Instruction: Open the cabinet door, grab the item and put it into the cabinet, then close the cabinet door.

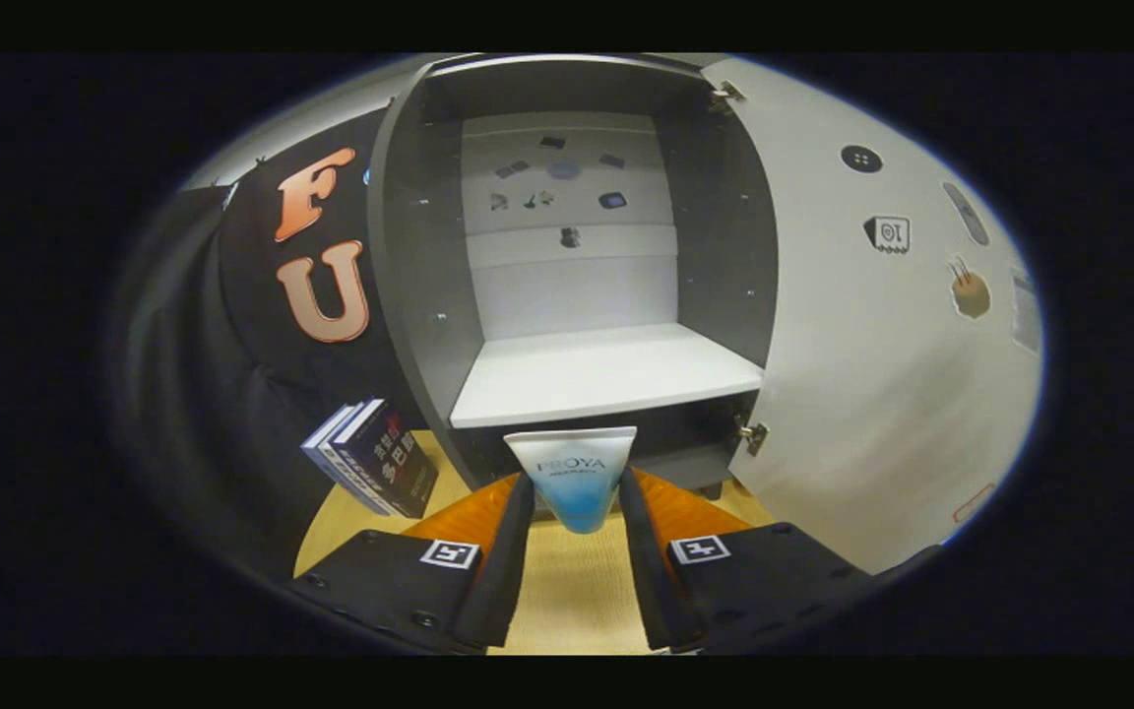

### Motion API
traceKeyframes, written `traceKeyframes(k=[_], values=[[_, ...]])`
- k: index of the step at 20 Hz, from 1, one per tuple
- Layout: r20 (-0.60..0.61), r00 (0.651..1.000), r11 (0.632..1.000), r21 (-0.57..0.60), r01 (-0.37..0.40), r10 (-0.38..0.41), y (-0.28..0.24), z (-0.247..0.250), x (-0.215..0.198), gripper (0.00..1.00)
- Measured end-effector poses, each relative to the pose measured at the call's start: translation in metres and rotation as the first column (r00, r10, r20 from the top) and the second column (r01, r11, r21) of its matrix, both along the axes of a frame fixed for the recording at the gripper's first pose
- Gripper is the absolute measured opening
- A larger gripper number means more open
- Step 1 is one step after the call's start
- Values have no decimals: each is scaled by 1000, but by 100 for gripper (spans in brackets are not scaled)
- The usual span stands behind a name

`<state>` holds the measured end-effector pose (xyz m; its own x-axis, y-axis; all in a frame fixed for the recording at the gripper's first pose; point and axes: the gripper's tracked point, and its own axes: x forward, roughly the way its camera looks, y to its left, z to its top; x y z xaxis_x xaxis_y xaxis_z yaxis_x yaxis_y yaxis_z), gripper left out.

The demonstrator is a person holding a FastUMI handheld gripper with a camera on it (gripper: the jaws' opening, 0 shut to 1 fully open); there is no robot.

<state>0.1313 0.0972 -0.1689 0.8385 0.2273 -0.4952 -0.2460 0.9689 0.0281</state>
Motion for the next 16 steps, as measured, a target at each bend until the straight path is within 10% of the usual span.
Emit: traceKeyframes(k=[16], values=[[91, 996, 999, -30, 16, -13, 21, 41, 137, 57]])
